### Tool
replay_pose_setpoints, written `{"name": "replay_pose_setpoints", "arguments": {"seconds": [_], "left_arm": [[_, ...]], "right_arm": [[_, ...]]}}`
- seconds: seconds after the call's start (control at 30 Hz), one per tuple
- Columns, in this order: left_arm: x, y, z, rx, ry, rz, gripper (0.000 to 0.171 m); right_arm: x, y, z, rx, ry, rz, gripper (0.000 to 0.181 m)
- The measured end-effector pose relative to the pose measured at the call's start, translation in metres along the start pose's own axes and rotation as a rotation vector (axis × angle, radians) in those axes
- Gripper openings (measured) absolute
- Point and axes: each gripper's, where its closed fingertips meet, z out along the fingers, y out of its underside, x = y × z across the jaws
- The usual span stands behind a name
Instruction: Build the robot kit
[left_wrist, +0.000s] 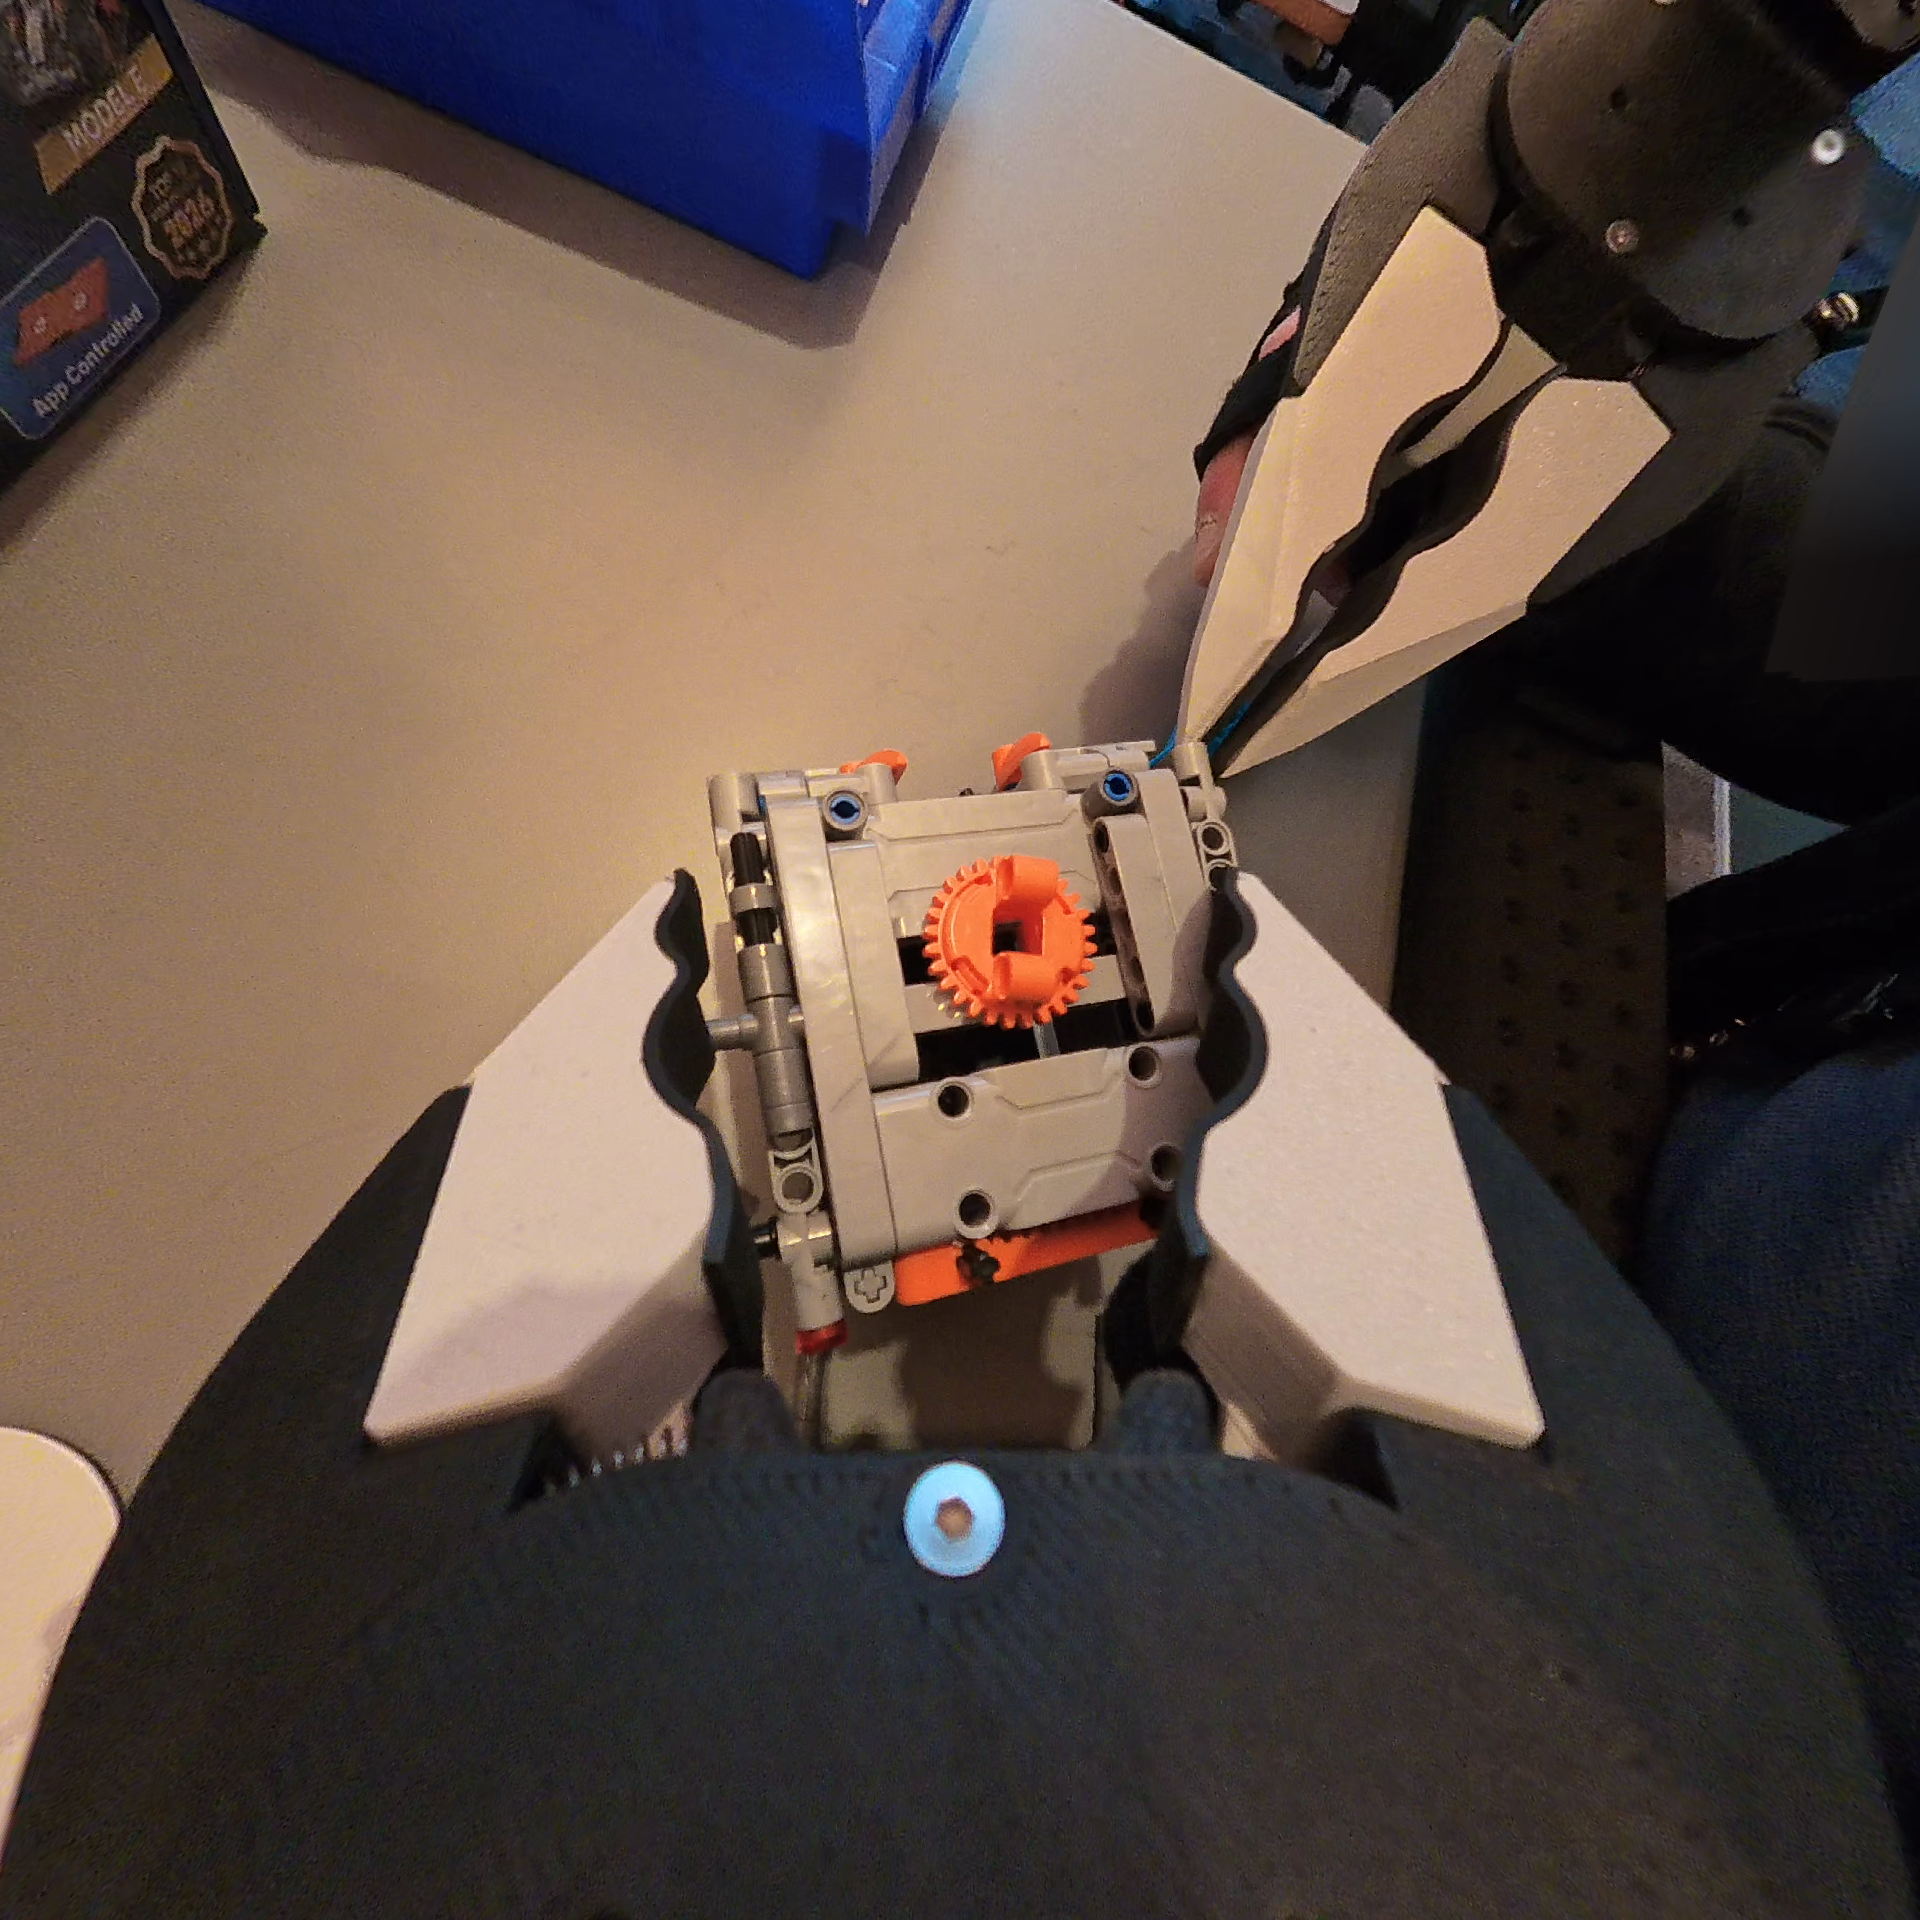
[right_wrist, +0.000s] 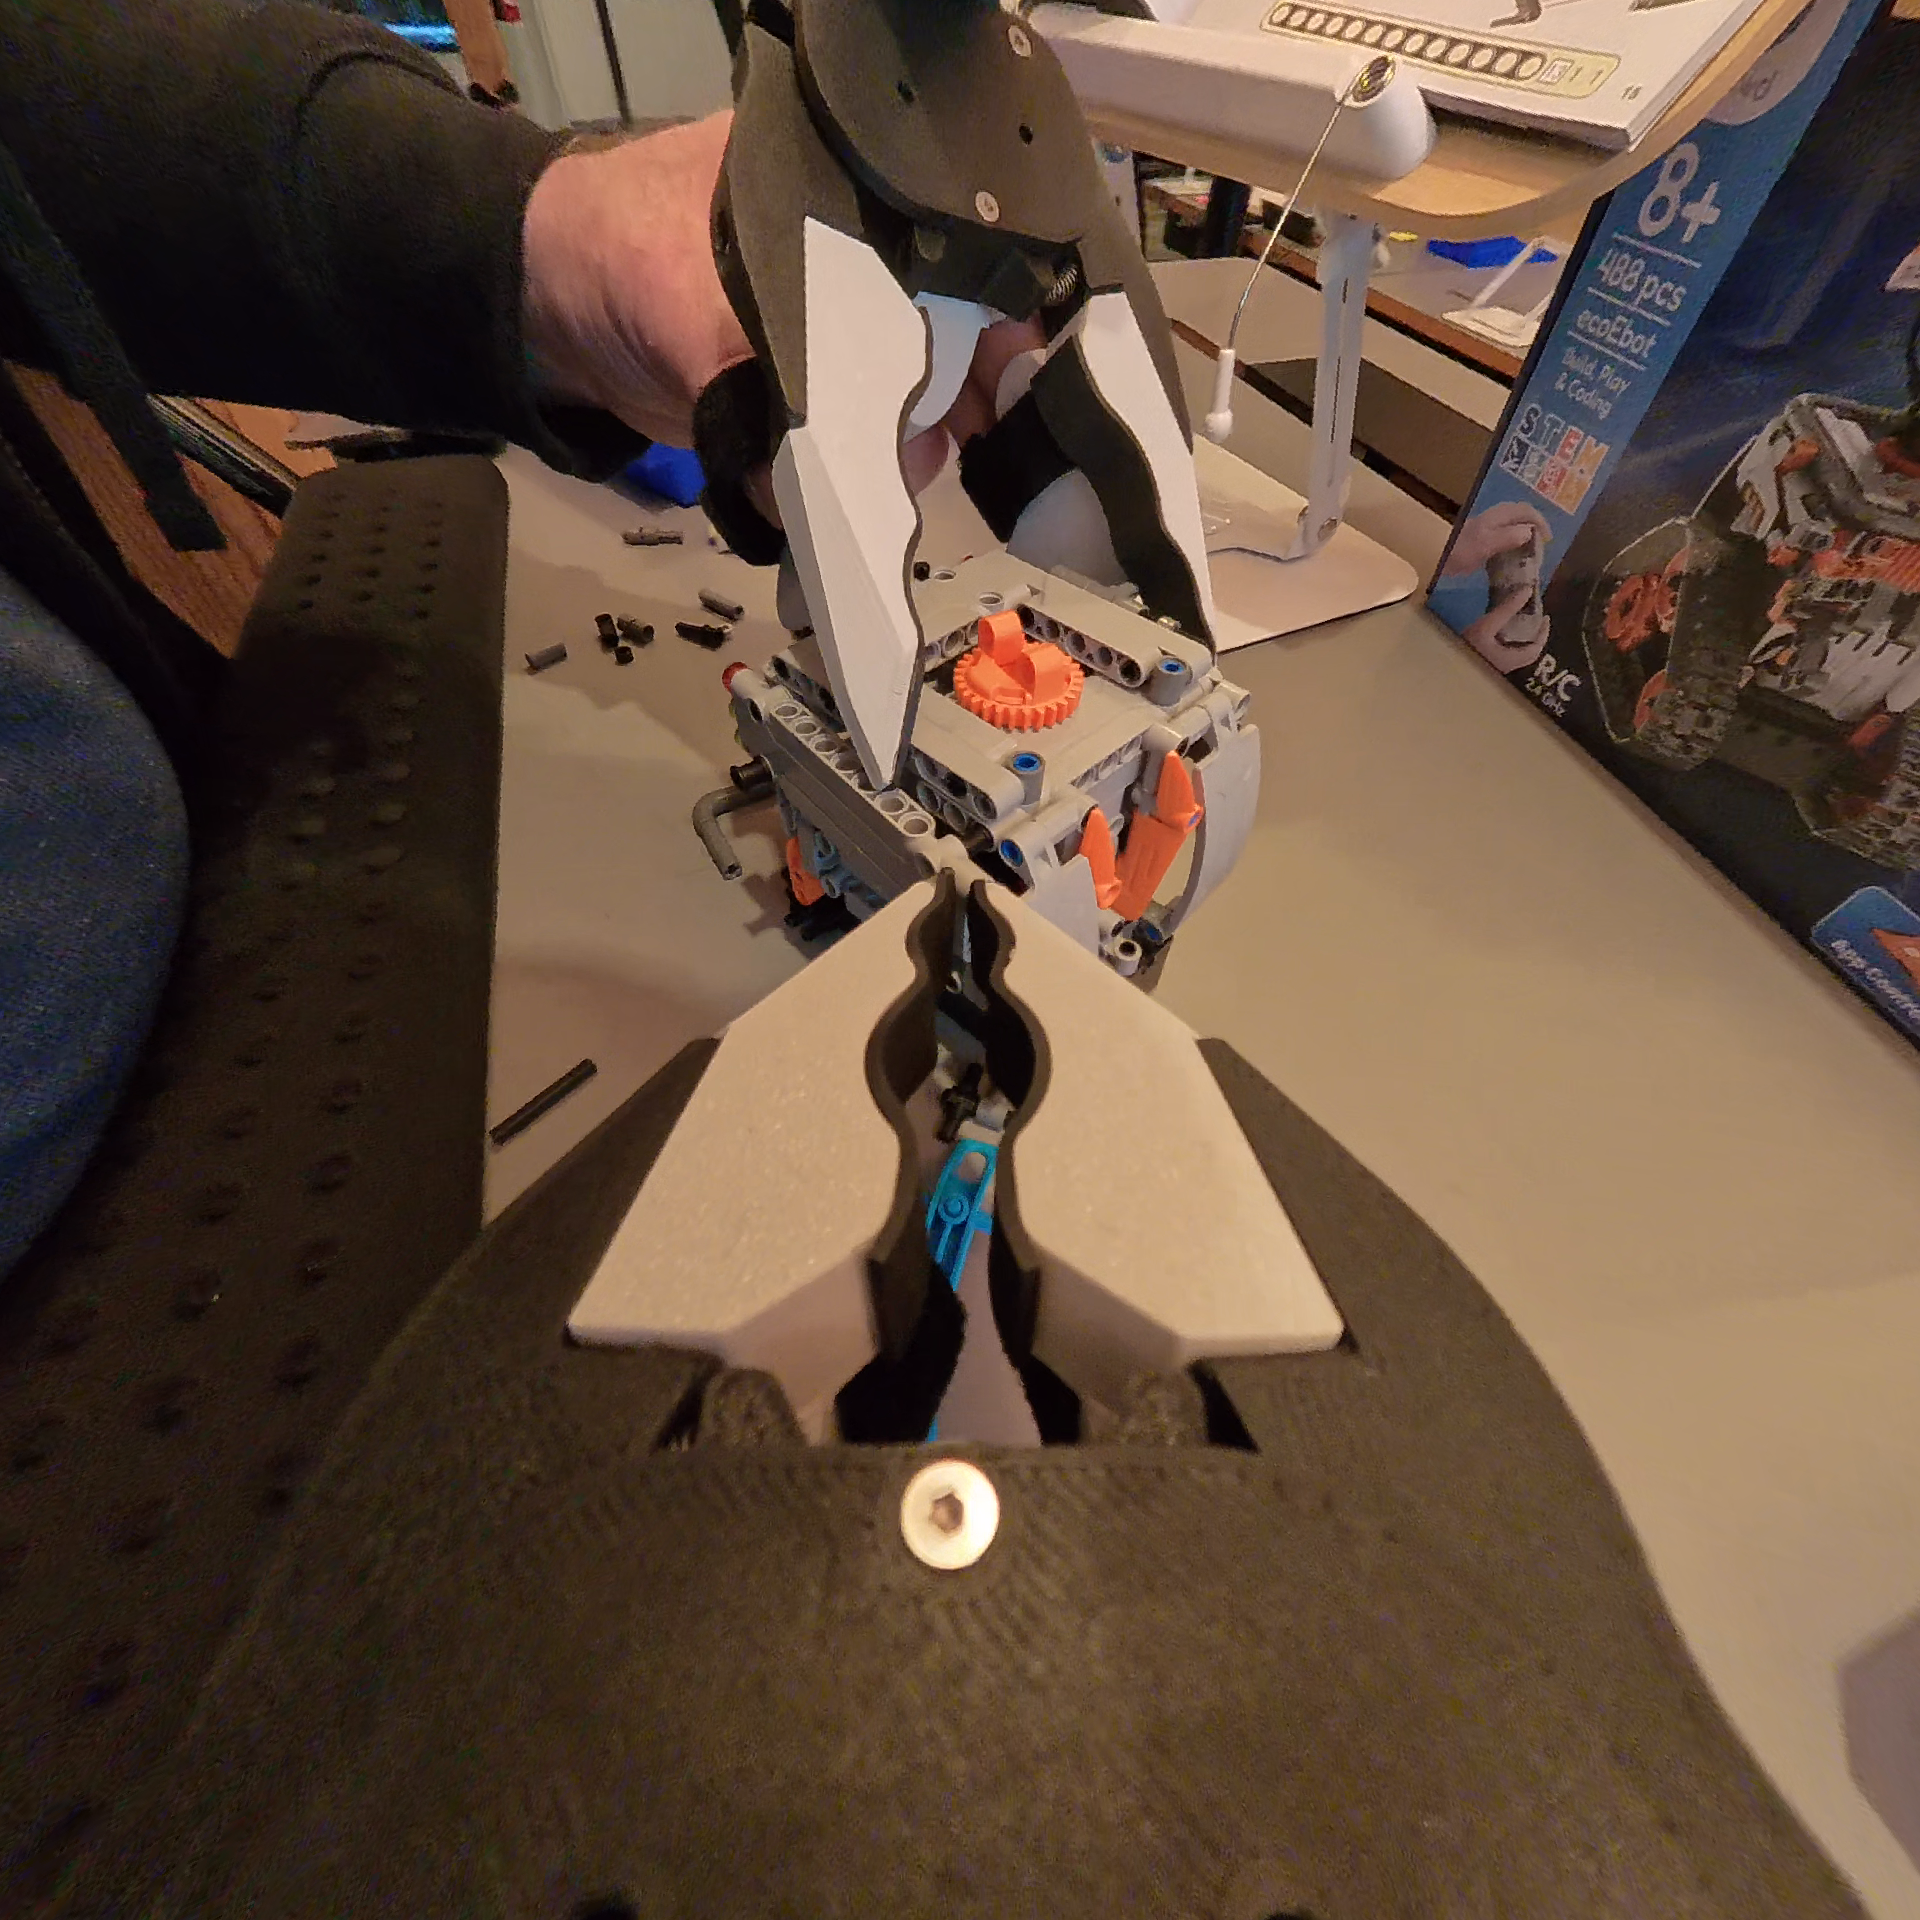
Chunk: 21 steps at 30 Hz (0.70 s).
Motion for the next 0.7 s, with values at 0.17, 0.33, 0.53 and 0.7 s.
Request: {"name": "replay_pose_setpoints", "arguments": {"seconds": [0.17,0.33,0.53,0.7], "left_arm": [[-0.0011,-0.0002,-0.0001,-0.001,0.0,0.007,0.091],[-0.0025,-0.0001,-0.0017,-0.006,0.01,-0.008,0.091],[0.0009,0.0005,-0.0011,-0.027,0.002,0.016,0.091],[0.0007,0.0004,-0.0014,-0.013,0.016,0.008,0.091]], "right_arm": [[0.0047,-0.0012,0.0031,-0.01,-0.006,0.025,0.0],[0.0041,-0.0018,0.0045,-0.004,0.005,0.011,0.0],[0.0076,-0.0014,-0.0007,0.014,0.043,0.006,0.008],[0.0054,0.0056,0.0069,-0.023,0.032,-0.02,0.015]]}}
